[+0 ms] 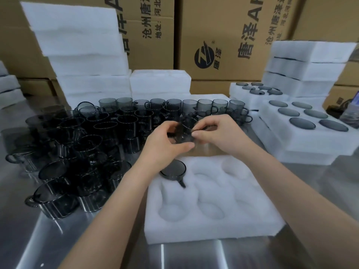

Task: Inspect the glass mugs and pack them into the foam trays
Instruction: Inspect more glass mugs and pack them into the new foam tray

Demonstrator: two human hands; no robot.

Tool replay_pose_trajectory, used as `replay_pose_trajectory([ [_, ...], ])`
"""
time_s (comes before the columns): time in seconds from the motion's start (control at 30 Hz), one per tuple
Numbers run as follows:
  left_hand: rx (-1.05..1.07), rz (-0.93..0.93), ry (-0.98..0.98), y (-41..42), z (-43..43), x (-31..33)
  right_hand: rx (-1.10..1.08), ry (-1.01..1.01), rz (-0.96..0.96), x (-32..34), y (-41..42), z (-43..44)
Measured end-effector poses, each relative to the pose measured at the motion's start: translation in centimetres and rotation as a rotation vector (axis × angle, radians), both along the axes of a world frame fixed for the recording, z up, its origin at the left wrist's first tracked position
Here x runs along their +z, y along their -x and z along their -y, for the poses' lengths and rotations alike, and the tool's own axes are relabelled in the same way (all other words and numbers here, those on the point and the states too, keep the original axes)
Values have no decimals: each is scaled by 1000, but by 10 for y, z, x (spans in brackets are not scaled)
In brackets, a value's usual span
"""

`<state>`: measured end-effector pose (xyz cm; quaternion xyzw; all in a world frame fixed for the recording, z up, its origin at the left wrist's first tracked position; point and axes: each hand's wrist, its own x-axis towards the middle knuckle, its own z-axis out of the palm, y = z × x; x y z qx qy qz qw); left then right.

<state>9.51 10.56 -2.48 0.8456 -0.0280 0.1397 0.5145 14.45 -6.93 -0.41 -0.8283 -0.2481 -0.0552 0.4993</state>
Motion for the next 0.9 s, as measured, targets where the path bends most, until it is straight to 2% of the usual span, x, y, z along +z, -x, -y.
replay_pose_trajectory([
  [0.27, -52, -7, -45, -2, -7, -7, 162, -204, -172, -19, 12, 0],
  [0.4, -142, -63, -5, 0, -20, -2, 171, -281, -263, -20, 13, -8],
  [0.53, -154, -7, -11, -2, -13, -4, 155, -343, -322, -20, 15, -12],
  [0.9, -144, 165, -83, -12, -9, -7, 67, -340, -226, -23, 16, -22],
])
